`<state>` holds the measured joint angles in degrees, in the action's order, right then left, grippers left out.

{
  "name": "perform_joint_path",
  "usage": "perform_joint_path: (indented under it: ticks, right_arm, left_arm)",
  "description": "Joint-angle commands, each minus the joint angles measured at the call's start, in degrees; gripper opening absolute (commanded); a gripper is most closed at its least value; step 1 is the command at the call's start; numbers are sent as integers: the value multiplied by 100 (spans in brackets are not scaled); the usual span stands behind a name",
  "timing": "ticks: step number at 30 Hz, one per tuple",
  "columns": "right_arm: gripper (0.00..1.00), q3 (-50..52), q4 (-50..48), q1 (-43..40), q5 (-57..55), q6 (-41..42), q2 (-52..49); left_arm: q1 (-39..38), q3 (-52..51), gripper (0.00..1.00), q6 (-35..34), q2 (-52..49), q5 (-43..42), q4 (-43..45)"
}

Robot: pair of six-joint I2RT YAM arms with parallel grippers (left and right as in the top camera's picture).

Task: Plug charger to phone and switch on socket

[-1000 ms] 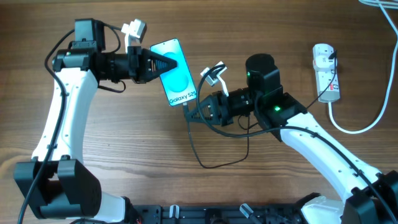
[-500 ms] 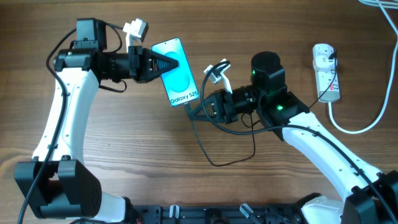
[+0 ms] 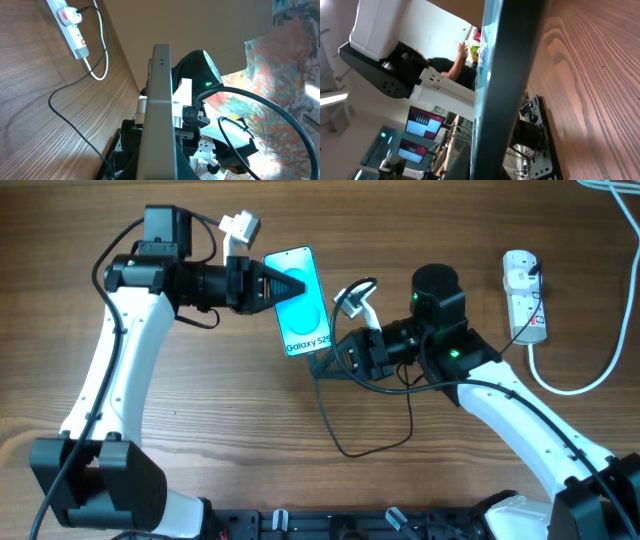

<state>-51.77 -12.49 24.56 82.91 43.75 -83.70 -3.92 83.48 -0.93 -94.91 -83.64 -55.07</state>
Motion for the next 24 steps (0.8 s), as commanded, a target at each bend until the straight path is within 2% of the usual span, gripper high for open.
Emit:
perform_joint_path:
  ticks: [1,19,24]
  right_arm:
    - [4,-216,-205,-380,-1342,37,-70]
    - [5,-216,-181,-380,-1255,35,-70]
    - [16,-216,-160,-380,-1257,33,-70]
  left_arm:
    - [-428,-96,4,70,201,-197,-238]
    - [-428,-96,4,70,201,-177,-236]
    - [-428,-96,4,70,201,-155,-236]
